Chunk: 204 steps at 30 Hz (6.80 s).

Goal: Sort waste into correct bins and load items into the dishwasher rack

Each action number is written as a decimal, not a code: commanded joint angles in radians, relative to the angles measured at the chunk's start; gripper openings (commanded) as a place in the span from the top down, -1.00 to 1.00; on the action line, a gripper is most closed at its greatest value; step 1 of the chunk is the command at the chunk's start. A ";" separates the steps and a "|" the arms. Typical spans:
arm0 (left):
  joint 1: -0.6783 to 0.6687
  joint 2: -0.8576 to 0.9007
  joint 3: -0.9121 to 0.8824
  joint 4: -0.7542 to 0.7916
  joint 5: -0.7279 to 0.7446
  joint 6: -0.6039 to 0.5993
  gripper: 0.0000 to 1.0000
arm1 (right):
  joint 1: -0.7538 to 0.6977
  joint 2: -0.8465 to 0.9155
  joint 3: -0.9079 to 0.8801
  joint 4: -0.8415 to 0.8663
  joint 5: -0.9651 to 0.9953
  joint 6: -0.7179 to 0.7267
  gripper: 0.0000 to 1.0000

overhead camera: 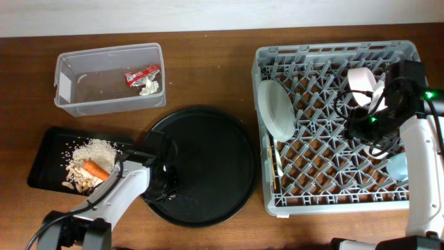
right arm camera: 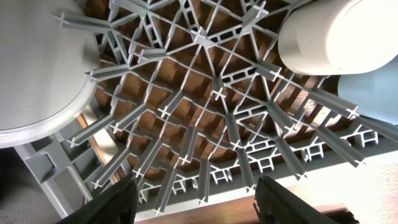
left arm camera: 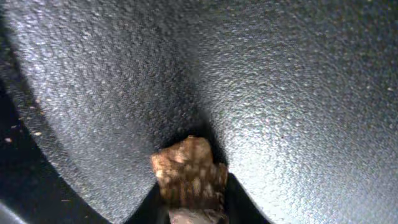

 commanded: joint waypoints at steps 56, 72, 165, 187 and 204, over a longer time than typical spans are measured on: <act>0.292 0.056 0.487 -0.385 -0.026 0.517 -0.92 | 0.210 0.056 0.013 0.039 -0.178 -0.139 -0.97; 0.353 -0.613 0.222 -0.243 0.135 0.705 -0.98 | 0.233 -0.373 -0.338 0.377 -0.095 -0.096 -0.97; 0.268 -1.048 0.109 -0.208 -0.007 0.721 -0.98 | 0.253 -1.477 -1.451 1.316 -0.048 -0.251 -0.97; 0.246 -1.496 -0.699 0.688 -0.033 0.724 -0.98 | 0.253 -1.477 -1.451 1.316 -0.048 -0.251 -0.97; 0.248 -1.496 -0.699 0.689 -0.034 0.724 -0.98 | 0.253 -1.477 -1.451 1.316 -0.048 -0.251 -0.97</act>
